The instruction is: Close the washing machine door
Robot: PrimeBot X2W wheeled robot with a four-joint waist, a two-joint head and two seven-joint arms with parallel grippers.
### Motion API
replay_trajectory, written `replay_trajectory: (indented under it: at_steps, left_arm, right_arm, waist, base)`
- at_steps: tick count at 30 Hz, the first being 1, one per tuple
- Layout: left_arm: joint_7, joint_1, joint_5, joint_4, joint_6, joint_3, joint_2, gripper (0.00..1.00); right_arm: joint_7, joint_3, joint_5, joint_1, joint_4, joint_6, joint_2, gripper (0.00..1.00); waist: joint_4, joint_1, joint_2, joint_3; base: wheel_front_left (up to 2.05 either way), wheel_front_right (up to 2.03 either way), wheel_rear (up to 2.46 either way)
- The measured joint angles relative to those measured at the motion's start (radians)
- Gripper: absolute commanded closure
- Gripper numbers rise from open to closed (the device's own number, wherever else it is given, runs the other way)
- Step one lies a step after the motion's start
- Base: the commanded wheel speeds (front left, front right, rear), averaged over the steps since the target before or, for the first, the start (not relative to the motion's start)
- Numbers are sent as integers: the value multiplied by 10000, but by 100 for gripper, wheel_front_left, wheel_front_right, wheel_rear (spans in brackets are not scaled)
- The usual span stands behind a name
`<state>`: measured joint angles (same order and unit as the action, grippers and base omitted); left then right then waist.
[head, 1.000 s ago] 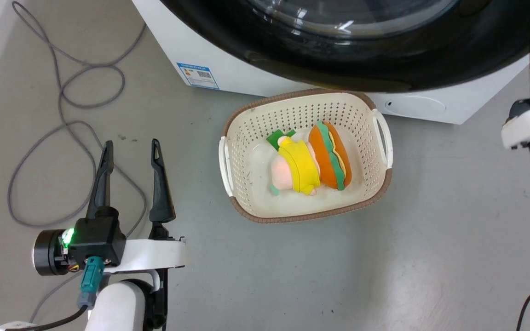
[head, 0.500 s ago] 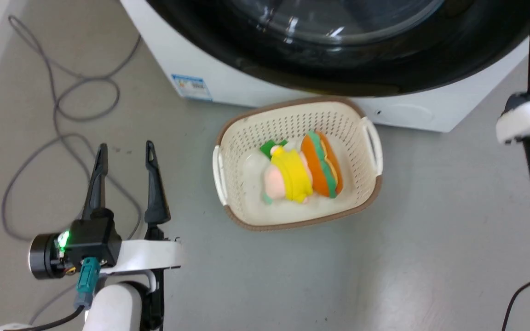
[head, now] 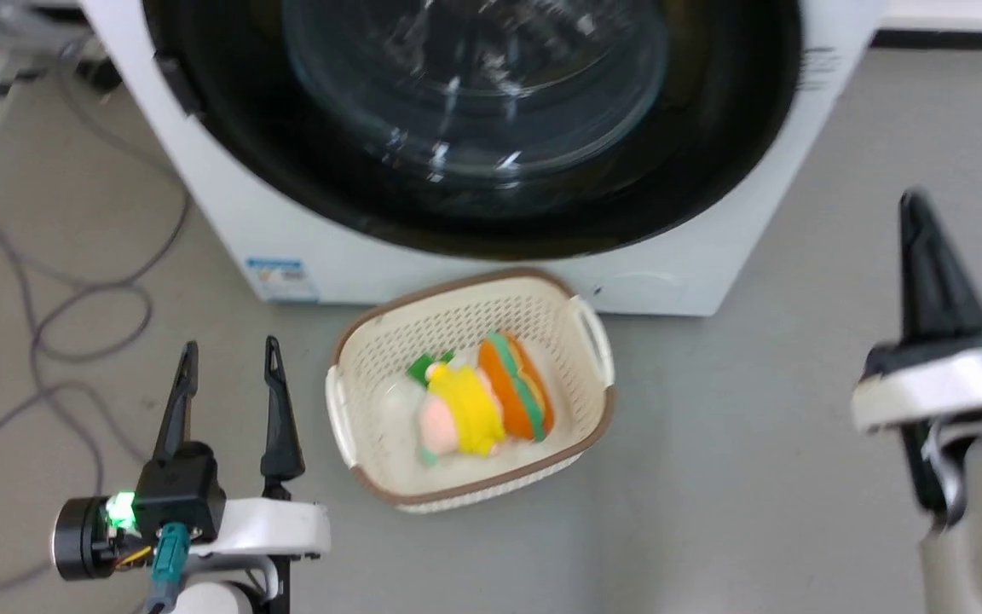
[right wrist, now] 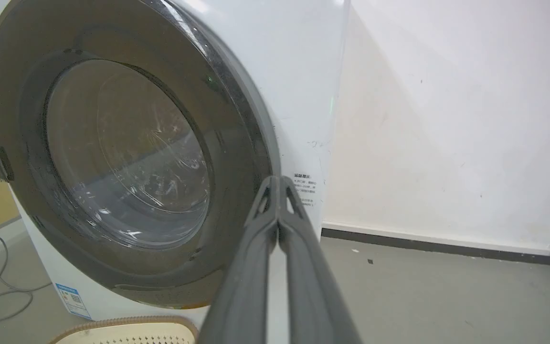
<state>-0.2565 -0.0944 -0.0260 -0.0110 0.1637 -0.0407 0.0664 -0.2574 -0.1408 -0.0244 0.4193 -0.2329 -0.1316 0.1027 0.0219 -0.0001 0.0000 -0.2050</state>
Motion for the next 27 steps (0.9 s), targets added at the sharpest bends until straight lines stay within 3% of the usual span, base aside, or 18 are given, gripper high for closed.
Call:
replay_trajectory:
  at_steps: [1, 2, 3, 8, 21, 22, 27]
  left_arm:
    - [0, 58, 0, -25, -2, 12, 8, 0]
    - [0, 121, 0, -38, -4, 21, 21, 0]
    - [0, 174, 0, -52, 0, 38, 33, 0]
    - [0, 430, 59, -71, 6, 98, 56, 0]
    - [0, 1244, 0, -293, -96, 125, 81, 0]
    - [6, 1246, -8, -295, -88, 123, 79, 100]
    - [23, 1244, -8, -293, -86, 113, 75, 100]
  right_arm:
    - [0, 46, -245, -216, -6, 0, -82, 74]
    - [0, 113, -520, -441, 15, 0, -159, 27]
    - [2, 238, -650, -649, 50, 0, -201, 0]
    - [0, 734, -744, -1541, 188, 0, -299, 0]
    - [2, 479, -1083, -3997, 571, 0, -462, 0]
    - [4, 483, -1085, -3998, 560, 0, -462, 100]
    - [15, 481, -1085, -3992, 560, 0, -460, 100]
  waist:
    - [-109, 1, 0, 111]
    - [-218, 1, 0, 218]
    - [-317, 0, 0, 320]
    - [-697, 0, 0, 815]
    - [-925, -1, 0, 1976]
    - [-925, -2, 0, 1980]
    - [-915, -1, 0, 1987]
  base:
    - [0, 0, 0]
    - [0, 0, 0]
    - [0, 0, 0]
    - [0, 0, 0]
    - [0, 0, 0]
    - [0, 0, 0]
    - [0, 0, 0]
